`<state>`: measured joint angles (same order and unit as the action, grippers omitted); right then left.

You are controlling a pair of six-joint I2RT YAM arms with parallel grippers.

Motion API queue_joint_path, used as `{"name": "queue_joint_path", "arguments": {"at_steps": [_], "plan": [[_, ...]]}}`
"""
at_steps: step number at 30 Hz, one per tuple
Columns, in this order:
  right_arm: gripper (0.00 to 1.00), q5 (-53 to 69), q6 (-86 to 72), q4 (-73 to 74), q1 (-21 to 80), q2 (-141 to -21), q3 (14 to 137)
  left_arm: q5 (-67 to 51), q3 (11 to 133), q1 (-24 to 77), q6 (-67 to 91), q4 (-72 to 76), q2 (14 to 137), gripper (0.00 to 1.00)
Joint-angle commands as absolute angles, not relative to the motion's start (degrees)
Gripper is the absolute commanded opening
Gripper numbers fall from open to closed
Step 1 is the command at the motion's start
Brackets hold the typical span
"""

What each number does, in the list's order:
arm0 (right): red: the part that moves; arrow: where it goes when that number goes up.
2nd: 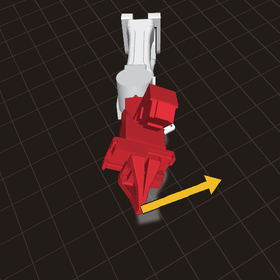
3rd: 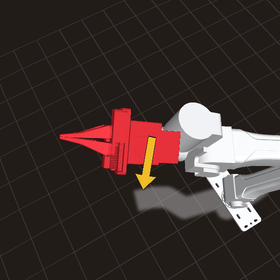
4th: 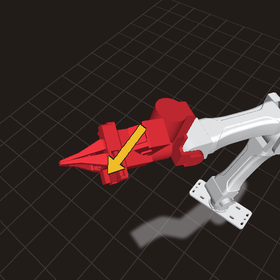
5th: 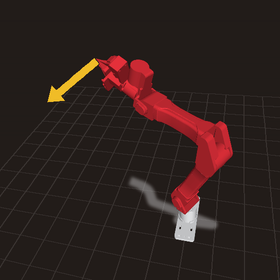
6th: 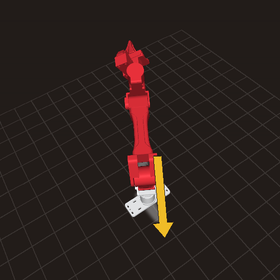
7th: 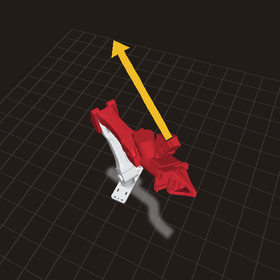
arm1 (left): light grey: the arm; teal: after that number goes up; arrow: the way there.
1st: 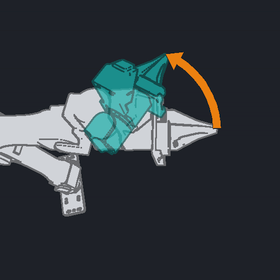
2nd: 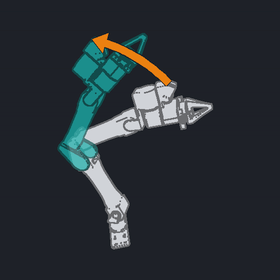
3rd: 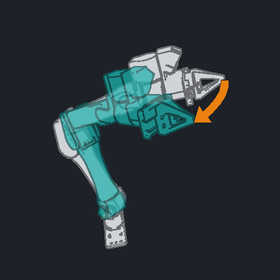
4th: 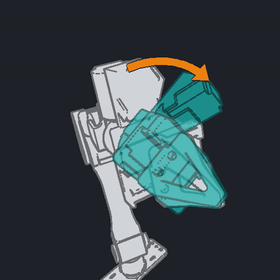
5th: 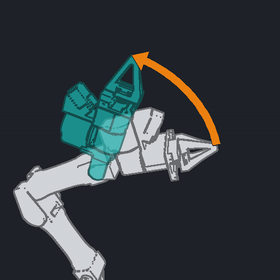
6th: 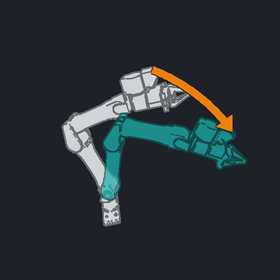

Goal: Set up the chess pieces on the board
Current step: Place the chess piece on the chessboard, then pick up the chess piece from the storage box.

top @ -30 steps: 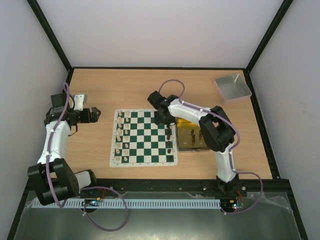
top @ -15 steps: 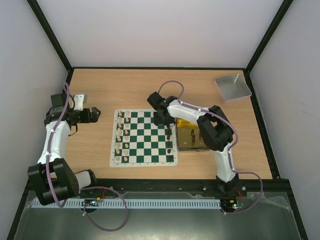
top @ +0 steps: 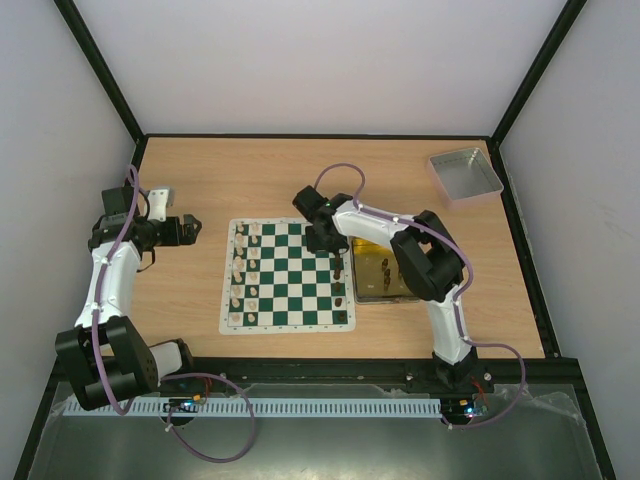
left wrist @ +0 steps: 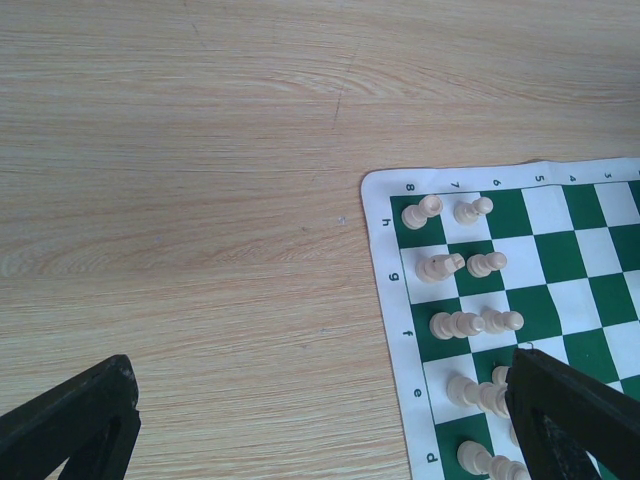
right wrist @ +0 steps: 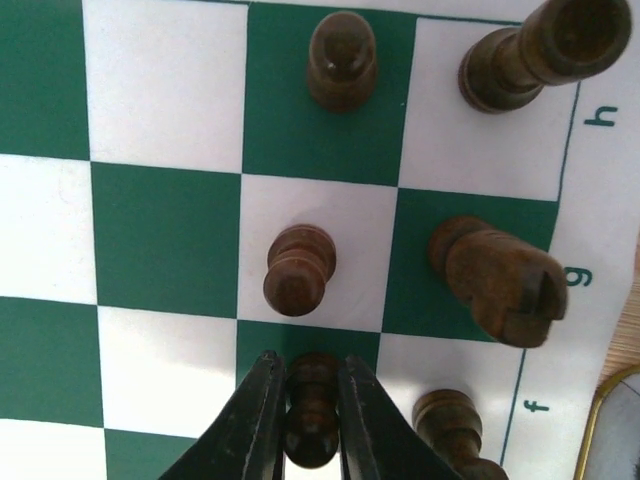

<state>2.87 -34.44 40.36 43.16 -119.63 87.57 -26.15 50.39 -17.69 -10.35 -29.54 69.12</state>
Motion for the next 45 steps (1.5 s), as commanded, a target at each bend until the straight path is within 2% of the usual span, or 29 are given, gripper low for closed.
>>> {"name": "queue_joint_path", "arguments": {"at_steps": [1, 9, 29, 33, 40, 45], "plan": [[0.16, 2.55, -33.96, 40.52, 43.75, -120.26, 87.49, -26.82, 50.54, -18.01, -10.82, -30.41, 69.52, 0.99], [0.23, 1.96, -34.01, 41.97, 43.72, -118.54, 88.16, -26.93, 50.63, -17.83, -10.81, -30.49, 69.52, 0.99], [0.24, 0.07, -34.96, 46.65, 43.77, -108.03, 92.11, -26.80, 50.59, -17.59, -10.72, -30.54, 69.13, 0.99], [0.24, -3.47, -35.29, 46.75, 43.24, -103.13, 86.43, -26.73, 50.54, -17.60, -10.74, -30.58, 69.13, 0.99], [0.24, -3.82, -36.13, 42.11, 37.12, -91.26, 67.99, -26.97, 50.54, -17.51, -10.81, -30.59, 69.09, 0.99], [0.33, -3.54, -36.99, 40.18, 33.26, -87.52, 60.76, -26.99, 50.62, -17.45, -10.81, -30.64, 69.32, 0.99]]}}
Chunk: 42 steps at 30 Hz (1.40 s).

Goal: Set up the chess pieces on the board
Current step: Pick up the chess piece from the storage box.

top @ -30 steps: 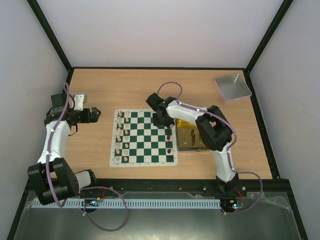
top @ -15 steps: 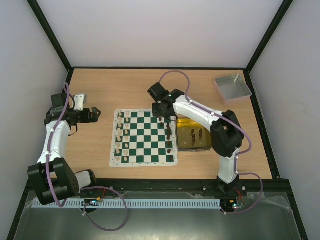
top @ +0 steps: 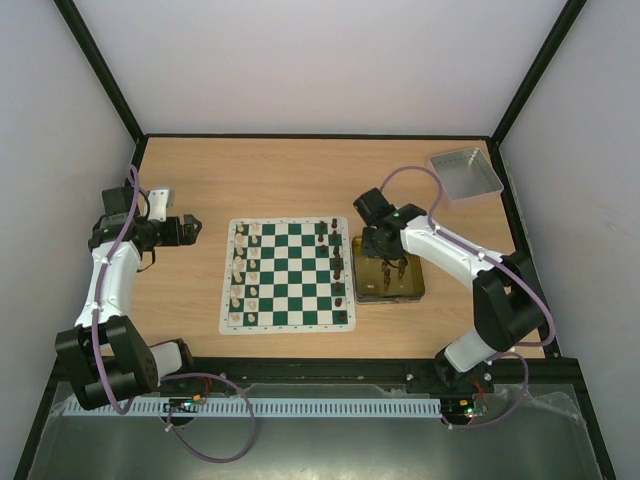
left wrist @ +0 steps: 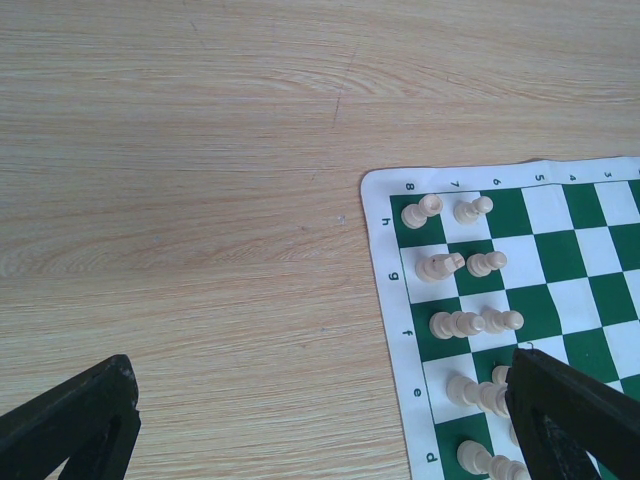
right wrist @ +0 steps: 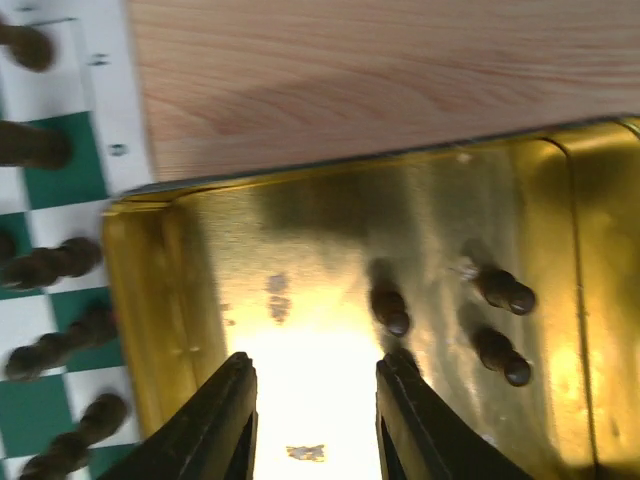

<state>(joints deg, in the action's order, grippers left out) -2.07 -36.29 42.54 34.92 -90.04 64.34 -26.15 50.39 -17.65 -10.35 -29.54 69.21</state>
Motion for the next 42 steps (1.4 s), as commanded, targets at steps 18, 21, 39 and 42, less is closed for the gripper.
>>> {"name": "queue_joint_path", "arguments": {"at_steps": [18, 21, 39, 42], "plan": [[0.37, -0.79, -37.04, 33.35, 29.08, -89.99, 54.20, -26.96, 50.54, -17.45, -10.90, -30.67, 69.61, 0.99], [0.36, -0.78, -36.92, 33.14, 29.09, -90.35, 53.75, -27.04, 50.56, -17.48, -10.90, -30.70, 69.53, 0.99], [0.20, -1.10, -37.23, 31.35, 27.86, -92.08, 52.69, -27.50, 50.58, -17.44, -11.10, -30.85, 69.52, 0.99], [0.17, -1.02, -37.18, 31.52, 27.86, -92.06, 52.81, -27.51, 50.54, -17.40, -11.07, -30.85, 69.48, 0.99]]}}
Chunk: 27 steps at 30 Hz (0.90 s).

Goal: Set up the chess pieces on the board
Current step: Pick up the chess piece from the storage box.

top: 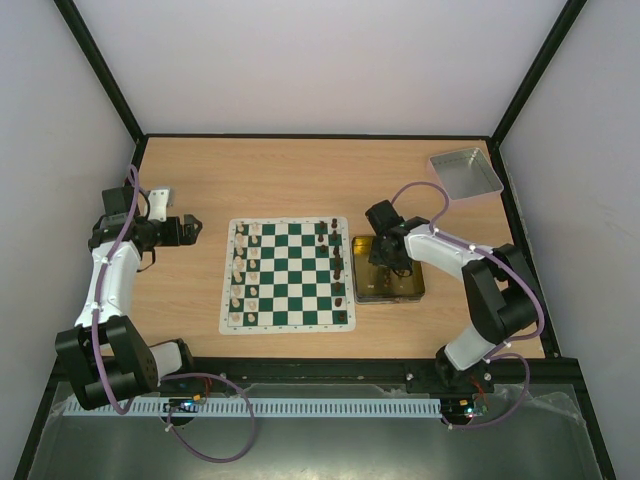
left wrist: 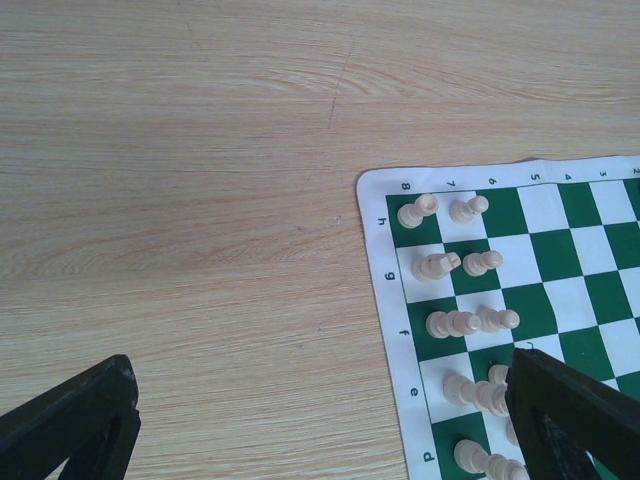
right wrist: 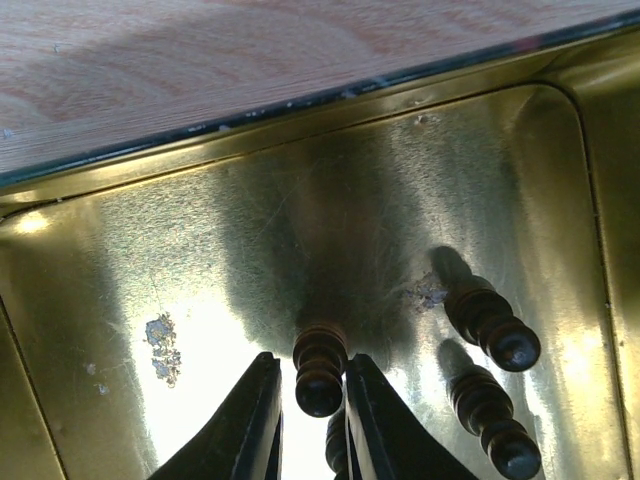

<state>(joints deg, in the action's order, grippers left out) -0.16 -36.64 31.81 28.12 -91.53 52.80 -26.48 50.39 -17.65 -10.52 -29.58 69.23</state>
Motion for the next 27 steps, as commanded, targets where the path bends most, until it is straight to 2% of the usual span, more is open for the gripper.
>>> {"name": "queue_joint_path", "arguments": {"at_steps": [1, 13, 24, 26, 27], "plan": [[0.16, -0.91, -37.22, 31.69, 27.86, -92.10, 52.96, -27.51, 50.58, -17.46, -11.07, -30.85, 69.44, 0.99], [0.14, -3.65, -36.67, 36.45, 28.11, -88.11, 55.54, -27.67, 50.62, -17.45, -11.06, -30.85, 69.44, 0.99], [0.14, -8.18, -36.98, 41.38, 33.05, -88.25, 62.08, -27.88, 50.62, -17.42, -11.08, -31.01, 69.13, 0.99], [0.16, -9.26, -37.15, 41.50, 32.85, -88.02, 61.93, -27.94, 50.53, -17.48, -11.15, -31.09, 68.98, 0.99], [0.20, -9.40, -37.37, 41.50, 32.53, -87.92, 61.62, -27.97, 50.54, -17.48, -11.16, -31.11, 68.89, 0.99]]}}
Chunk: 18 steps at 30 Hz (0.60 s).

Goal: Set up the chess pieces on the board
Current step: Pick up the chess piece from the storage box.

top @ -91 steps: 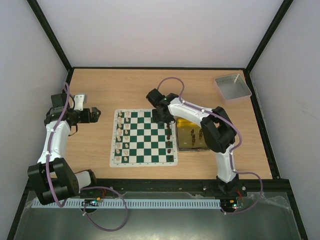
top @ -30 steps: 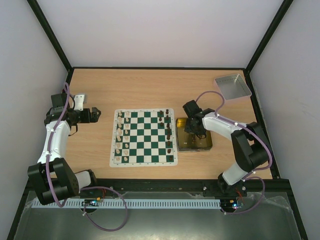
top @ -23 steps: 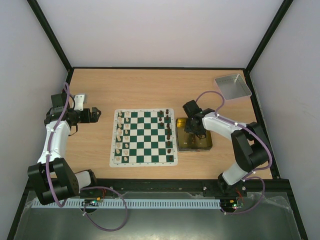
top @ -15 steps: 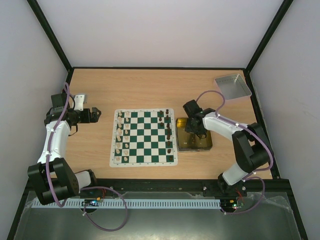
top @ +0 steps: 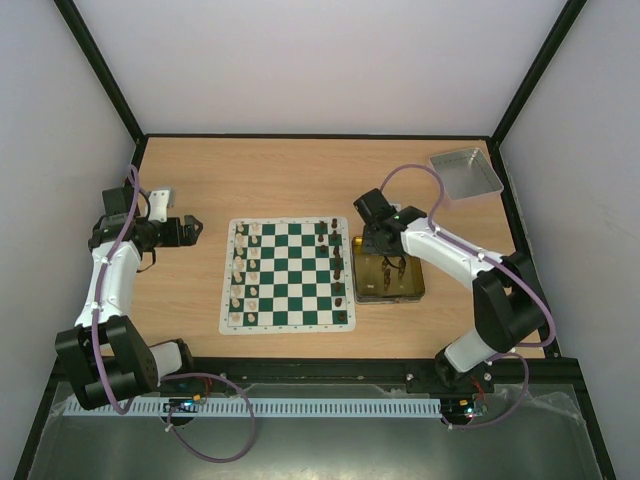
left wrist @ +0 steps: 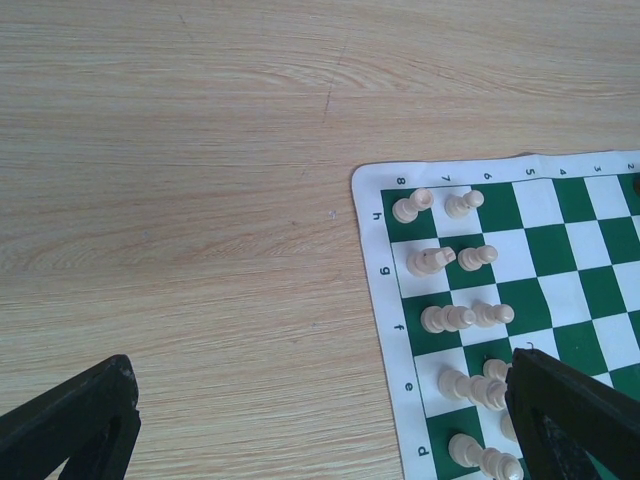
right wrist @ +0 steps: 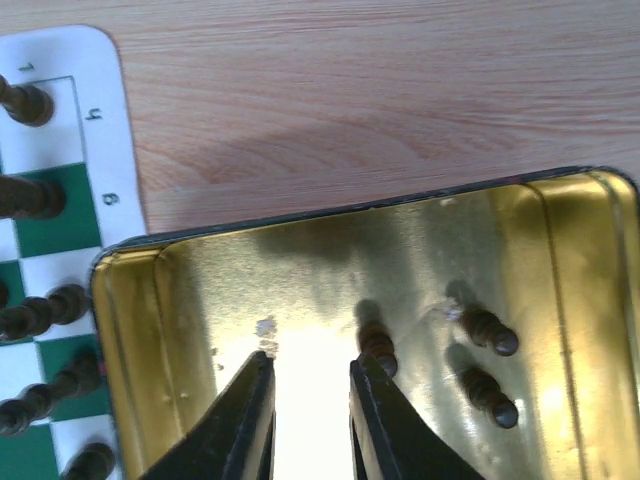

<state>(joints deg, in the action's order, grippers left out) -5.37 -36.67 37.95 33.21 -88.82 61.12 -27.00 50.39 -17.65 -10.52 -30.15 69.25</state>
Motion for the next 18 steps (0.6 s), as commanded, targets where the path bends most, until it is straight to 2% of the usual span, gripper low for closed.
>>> {"name": "queue_joint_path", "arguments": {"at_steps": [1, 4, 7, 18], "plan": [[0.24, -9.28, -37.53, 41.19, 32.14, -87.71, 61.02, -28.03, 50.54, -17.49, -11.25, -31.11, 68.90, 0.99], [0.30, -8.35, -37.52, 39.89, 30.78, -87.69, 59.17, -28.21, 50.54, -17.49, -11.32, -31.14, 68.95, 0.99], [0.32, -6.51, -37.19, 37.70, 29.35, -87.79, 56.90, -28.30, 50.54, -17.50, -11.26, -31.20, 68.84, 0.99], [0.29, -2.48, -36.66, 32.76, 27.47, -90.06, 53.73, -28.23, 50.54, -17.49, -11.27, -31.19, 69.21, 0.99]]}}
